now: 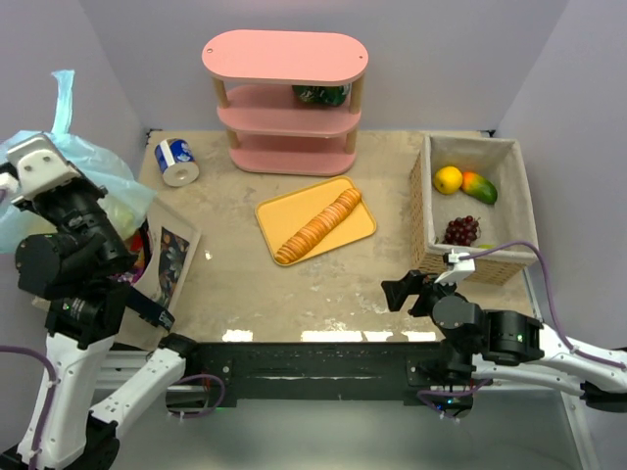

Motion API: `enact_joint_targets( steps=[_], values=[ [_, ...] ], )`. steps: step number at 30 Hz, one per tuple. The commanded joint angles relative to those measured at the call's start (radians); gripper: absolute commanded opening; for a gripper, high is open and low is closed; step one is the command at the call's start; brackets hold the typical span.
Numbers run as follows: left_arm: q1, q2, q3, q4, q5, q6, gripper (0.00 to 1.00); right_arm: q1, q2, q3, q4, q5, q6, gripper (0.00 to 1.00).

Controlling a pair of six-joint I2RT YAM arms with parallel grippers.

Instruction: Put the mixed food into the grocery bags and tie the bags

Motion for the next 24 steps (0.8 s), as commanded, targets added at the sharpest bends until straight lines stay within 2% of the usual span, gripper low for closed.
enact_joint_targets(
  steps=[1,12,18,24],
  values=[
    [0.002,-0.007,-0.124,0.126,-0.070,0.082,0.00,0.001,0.011,-0.001,0.027,0.010,-0.013,0.93],
    [0.002,-0.052,-0.243,0.327,-0.140,0.239,0.00,-0.001,0.005,-0.004,0.027,0.002,-0.019,0.93],
    [0.002,-0.109,-0.329,0.529,-0.154,0.386,0.00,-0.001,0.008,-0.005,0.037,-0.009,-0.036,0.93],
    [0.005,-0.073,-0.405,0.732,-0.133,0.545,0.00,-0.001,0.017,-0.004,0.043,-0.016,-0.041,0.93]
  ],
)
